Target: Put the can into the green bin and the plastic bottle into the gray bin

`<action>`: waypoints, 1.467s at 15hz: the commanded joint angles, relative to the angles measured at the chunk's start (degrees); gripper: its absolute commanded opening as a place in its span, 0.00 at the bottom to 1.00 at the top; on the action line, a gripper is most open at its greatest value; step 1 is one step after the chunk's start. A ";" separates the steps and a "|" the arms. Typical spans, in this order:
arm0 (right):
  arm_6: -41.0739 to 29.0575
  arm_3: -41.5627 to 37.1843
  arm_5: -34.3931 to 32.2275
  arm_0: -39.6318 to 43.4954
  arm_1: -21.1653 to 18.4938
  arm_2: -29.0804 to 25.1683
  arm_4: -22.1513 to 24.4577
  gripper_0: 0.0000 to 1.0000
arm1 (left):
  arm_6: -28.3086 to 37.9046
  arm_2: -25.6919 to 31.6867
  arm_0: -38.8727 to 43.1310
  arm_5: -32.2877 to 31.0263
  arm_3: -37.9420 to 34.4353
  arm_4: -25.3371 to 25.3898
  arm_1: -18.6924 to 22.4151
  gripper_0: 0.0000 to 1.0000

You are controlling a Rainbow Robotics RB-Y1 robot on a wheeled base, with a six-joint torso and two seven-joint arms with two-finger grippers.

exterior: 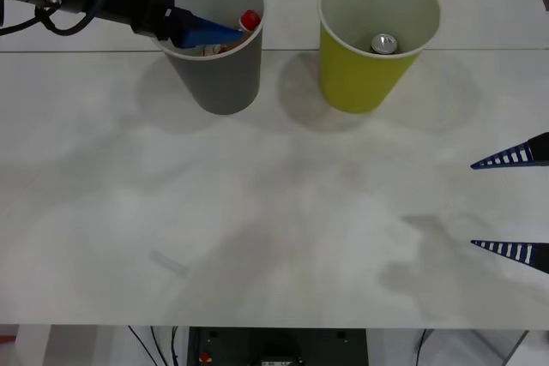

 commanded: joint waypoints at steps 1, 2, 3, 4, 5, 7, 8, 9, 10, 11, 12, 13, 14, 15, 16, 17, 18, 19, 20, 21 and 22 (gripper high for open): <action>0.00 0.00 0.00 0.00 0.00 0.00 0.00 1.00 | -6.84 2.77 7.81 -0.05 -5.18 0.53 1.58 1.00; 0.00 0.00 0.00 0.00 0.00 0.00 0.00 1.00 | -10.00 4.17 11.15 -0.23 -7.11 0.53 1.93 1.00; 0.00 0.00 0.00 0.00 0.00 0.00 0.00 1.00 | -12.73 5.58 13.35 -1.02 -8.25 0.62 2.02 1.00; 0.00 0.00 0.00 0.00 0.00 0.00 0.00 1.00 | -15.98 6.90 15.63 -1.72 -8.78 1.41 2.28 1.00; 0.00 0.00 0.00 0.00 0.00 0.00 0.00 1.00 | -18.35 7.78 17.74 -1.81 -9.48 1.94 2.64 1.00; 0.00 0.00 0.00 0.00 0.00 0.00 0.00 1.00 | -23.80 9.18 22.14 -1.81 -11.33 2.82 3.95 1.00; 0.00 0.00 0.00 0.00 0.00 0.00 0.00 1.00 | -26.26 9.36 23.72 -1.81 -11.95 3.35 5.18 1.00; 0.00 0.00 0.00 0.00 0.00 0.00 0.00 1.00 | -28.02 9.36 25.04 -1.81 -12.39 3.43 6.15 1.00; 0.00 0.00 0.00 0.00 0.00 0.00 0.00 1.00 | -30.75 9.80 27.06 -1.72 -12.74 4.23 7.21 1.00; 0.00 0.00 0.00 0.00 0.00 0.00 0.00 1.00 | -33.47 10.77 29.17 -1.72 -12.74 5.37 7.65 1.00; 0.00 0.00 0.00 0.00 0.00 0.00 0.00 1.00 | -35.67 11.82 31.10 -1.72 -13.18 5.63 7.65 1.00; 0.00 0.00 0.00 0.00 0.00 0.00 0.00 1.00 | -37.60 13.05 33.56 -1.72 -14.23 5.46 7.65 1.00; 0.00 0.00 0.00 0.00 0.00 0.00 0.00 1.00 | -39.18 13.93 35.76 -1.72 -15.46 5.28 7.65 1.00; 0.00 0.00 0.00 0.00 0.00 0.00 0.00 1.00 | -40.41 14.81 37.69 -1.72 -16.60 5.10 7.65 1.00; 0.00 0.00 0.00 0.00 0.00 0.00 0.00 1.00 | -41.47 15.86 39.72 -1.72 -17.75 5.10 7.56 1.00; 0.00 0.00 0.00 0.00 0.00 0.00 0.00 1.00 | -41.82 16.57 41.56 -1.72 -18.98 5.28 7.56 1.00; 0.00 0.00 0.00 0.00 0.00 0.00 0.00 1.00 | -42.26 17.27 43.14 -1.72 -20.21 5.28 7.56 1.00; 0.00 0.00 0.00 0.00 0.00 0.00 0.00 1.00 | -43.49 17.89 44.73 -1.72 -21.17 5.46 7.56 1.00; 0.00 0.00 0.00 0.00 0.00 0.00 0.00 1.00 | -45.51 18.50 46.31 -1.72 -21.61 5.63 7.38 1.00; 0.00 0.00 0.00 0.00 0.00 0.00 0.00 1.00 | -46.04 18.85 47.10 -1.72 -21.61 5.72 7.21 1.00; 0.00 0.00 0.00 0.00 0.00 0.00 0.00 1.00 | -48.15 19.03 48.07 -1.72 -21.79 5.90 7.21 1.00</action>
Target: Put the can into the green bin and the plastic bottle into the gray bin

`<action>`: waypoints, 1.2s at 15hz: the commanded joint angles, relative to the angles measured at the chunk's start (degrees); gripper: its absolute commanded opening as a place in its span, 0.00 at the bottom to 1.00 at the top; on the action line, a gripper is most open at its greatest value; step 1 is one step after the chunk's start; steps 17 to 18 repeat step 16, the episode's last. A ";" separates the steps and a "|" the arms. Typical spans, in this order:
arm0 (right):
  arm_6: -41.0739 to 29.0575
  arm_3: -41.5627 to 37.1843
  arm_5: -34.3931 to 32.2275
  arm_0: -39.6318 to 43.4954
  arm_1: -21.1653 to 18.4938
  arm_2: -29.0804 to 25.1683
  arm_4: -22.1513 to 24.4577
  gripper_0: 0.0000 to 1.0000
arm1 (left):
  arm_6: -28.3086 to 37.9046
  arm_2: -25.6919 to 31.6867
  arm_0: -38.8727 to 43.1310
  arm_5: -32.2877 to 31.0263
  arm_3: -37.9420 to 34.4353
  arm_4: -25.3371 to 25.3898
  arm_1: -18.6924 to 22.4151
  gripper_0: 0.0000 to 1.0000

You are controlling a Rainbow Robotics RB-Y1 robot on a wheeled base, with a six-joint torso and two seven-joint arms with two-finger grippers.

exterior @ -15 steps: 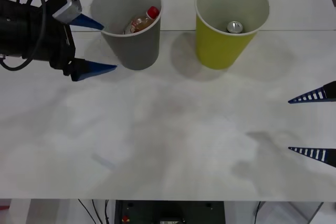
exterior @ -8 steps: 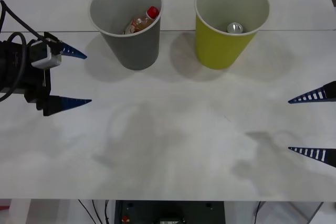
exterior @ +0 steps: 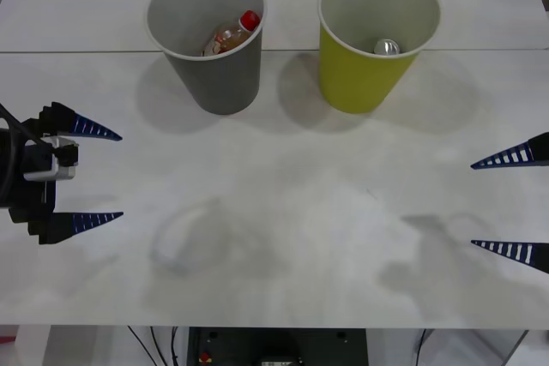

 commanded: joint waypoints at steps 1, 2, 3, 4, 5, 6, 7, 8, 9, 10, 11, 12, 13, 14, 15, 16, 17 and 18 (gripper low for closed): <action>0.00 0.00 0.00 0.00 0.00 0.00 0.00 1.00 | -4.12 0.45 2.31 0.01 -0.22 0.69 -0.14 1.00; 0.00 0.00 0.00 0.00 0.00 0.00 0.00 1.00 | -4.12 0.54 2.75 0.01 -0.22 1.39 -0.14 1.00; 0.00 0.00 0.00 0.00 0.00 0.00 0.00 1.00 | -4.21 0.54 3.01 0.01 -0.22 2.19 -0.14 1.00; 0.00 0.00 0.00 0.00 0.00 0.00 0.00 1.00 | -4.30 0.54 3.45 -0.08 -0.22 2.80 -0.14 1.00; 0.00 0.00 0.00 0.00 0.00 0.00 0.00 1.00 | -4.56 0.54 3.89 0.01 -0.22 3.15 -0.14 1.00; 0.00 0.00 0.00 0.00 0.00 0.00 0.00 1.00 | -4.74 0.54 4.24 0.01 -0.22 3.33 -0.14 1.00; 0.00 0.00 0.00 0.00 0.00 0.00 0.00 1.00 | -4.82 0.54 4.51 0.01 -0.31 3.59 -0.14 1.00; 0.00 0.00 0.00 0.00 0.00 0.00 0.00 1.00 | -4.91 0.54 4.86 0.01 -0.39 3.68 -0.14 1.00; 0.00 0.00 0.00 0.00 0.00 0.00 0.00 1.00 | -5.00 0.54 5.30 0.01 -0.66 3.68 -0.14 1.00; 0.00 0.00 0.00 0.00 0.00 0.00 0.00 1.00 | -5.18 0.54 5.47 -0.08 -0.92 3.33 -0.23 1.00; 0.00 0.00 0.00 0.00 0.00 0.00 0.00 1.00 | -5.26 0.54 5.56 0.01 -1.10 2.89 -0.23 1.00; 0.00 0.00 0.00 0.00 0.00 0.00 0.00 1.00 | -5.53 0.54 5.56 0.01 -1.10 2.27 -0.23 1.00; 0.00 0.00 0.00 0.00 0.00 0.00 0.00 1.00 | -5.53 0.54 5.56 0.01 -1.10 2.27 -0.23 1.00; 0.00 0.00 0.00 0.00 0.00 0.00 0.00 1.00 | -5.53 0.54 5.56 0.01 -1.10 2.27 -0.23 1.00; 0.00 0.00 0.00 0.00 0.00 0.00 0.00 1.00 | -5.53 0.54 5.56 0.01 -1.10 2.27 -0.23 1.00; 0.00 0.00 0.00 0.00 0.00 0.00 0.00 1.00 | -5.53 0.54 5.56 0.01 -1.10 2.27 -0.23 1.00; 0.00 0.00 0.00 0.00 0.00 0.00 0.00 1.00 | -5.53 0.54 5.56 0.01 -1.10 2.27 -0.23 1.00; 0.00 0.00 0.00 0.00 0.00 0.00 0.00 1.00 | -5.53 0.54 5.56 0.01 -1.10 2.27 -0.23 1.00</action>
